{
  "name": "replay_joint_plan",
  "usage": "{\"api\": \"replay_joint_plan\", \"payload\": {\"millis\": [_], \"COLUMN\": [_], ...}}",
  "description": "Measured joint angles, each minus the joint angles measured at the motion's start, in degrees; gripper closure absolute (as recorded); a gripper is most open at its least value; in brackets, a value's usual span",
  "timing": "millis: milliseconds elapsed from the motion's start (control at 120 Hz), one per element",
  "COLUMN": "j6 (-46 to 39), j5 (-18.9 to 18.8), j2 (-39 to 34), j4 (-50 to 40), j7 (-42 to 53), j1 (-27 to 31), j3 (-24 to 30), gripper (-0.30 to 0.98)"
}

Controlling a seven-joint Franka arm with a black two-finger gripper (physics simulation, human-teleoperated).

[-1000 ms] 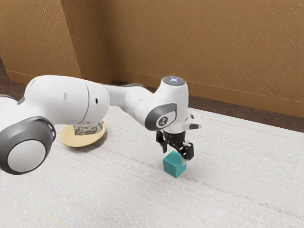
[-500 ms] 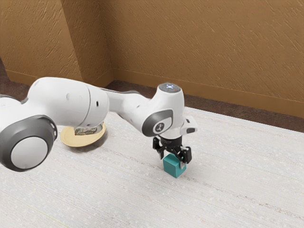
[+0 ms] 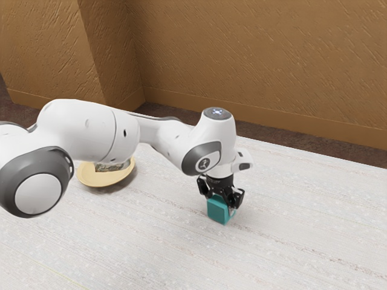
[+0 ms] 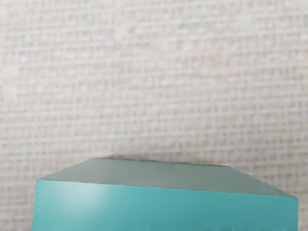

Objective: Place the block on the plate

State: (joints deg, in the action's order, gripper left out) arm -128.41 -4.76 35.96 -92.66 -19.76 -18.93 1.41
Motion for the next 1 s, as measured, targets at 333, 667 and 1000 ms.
{"api": "replay_joint_plan", "payload": {"millis": [333, 667, 1000], "j6": [1.0, 0.8, -0.2], "j5": [0.0, -0.5, -1.9], "j2": [-10.8, -23.9, -12.0], "j4": [-8.2, -22.0, -9.9], "j7": [-1.2, -1.9, -2.3], "j1": [5.6, 29.8, 36.8], "j3": [-0.2, 1.4, 1.4], "gripper": [0.3, 0.29, 0.3]}}
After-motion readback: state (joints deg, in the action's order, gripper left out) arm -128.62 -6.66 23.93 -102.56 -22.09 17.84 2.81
